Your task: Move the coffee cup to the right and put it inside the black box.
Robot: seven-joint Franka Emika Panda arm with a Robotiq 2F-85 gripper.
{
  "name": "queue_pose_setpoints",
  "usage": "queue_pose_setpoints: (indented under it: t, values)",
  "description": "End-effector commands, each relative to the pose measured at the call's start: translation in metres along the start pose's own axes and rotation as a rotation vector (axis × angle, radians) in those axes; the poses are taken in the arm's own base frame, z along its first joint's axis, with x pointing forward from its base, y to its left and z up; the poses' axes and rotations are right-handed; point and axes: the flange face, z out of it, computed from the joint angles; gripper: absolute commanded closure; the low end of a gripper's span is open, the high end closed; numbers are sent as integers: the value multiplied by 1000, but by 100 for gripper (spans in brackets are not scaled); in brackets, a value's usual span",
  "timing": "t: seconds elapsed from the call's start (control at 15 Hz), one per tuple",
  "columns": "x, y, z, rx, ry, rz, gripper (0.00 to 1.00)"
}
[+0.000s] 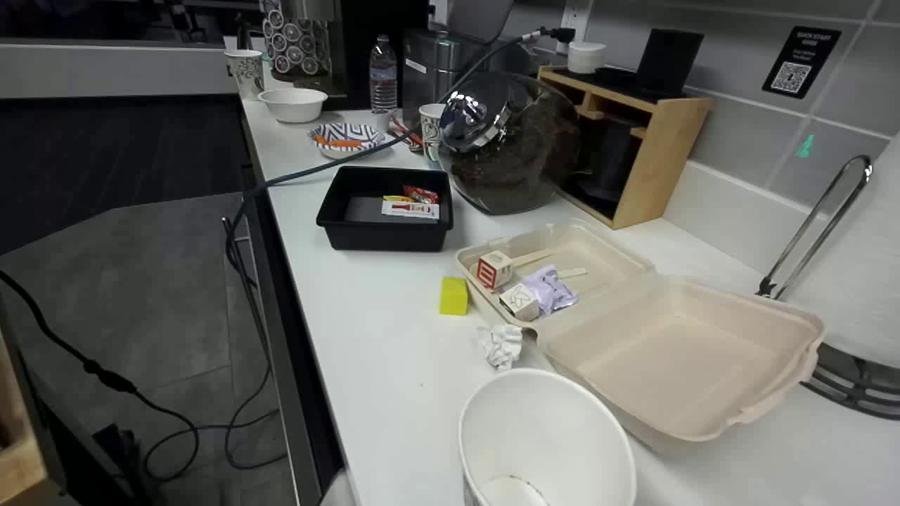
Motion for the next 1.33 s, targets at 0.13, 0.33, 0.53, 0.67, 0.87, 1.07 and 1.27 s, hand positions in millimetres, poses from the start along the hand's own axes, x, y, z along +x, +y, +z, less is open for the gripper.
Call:
queue_pose_setpoints:
  t: [0.13,0.33,0.53,0.67,0.87,1.07,1.27]
  values:
    - [0,0,0,0,-1,0,0]
    - [0,0,0,0,-1,0,0]
    - [0,0,0,0,-1,0,0]
    - [6,0,0,-6,7,29,0]
    - [50,-5,1,44,33,216,0]
    - [101,-15,4,52,38,385,0]
    - [145,-36,6,122,58,466,0]
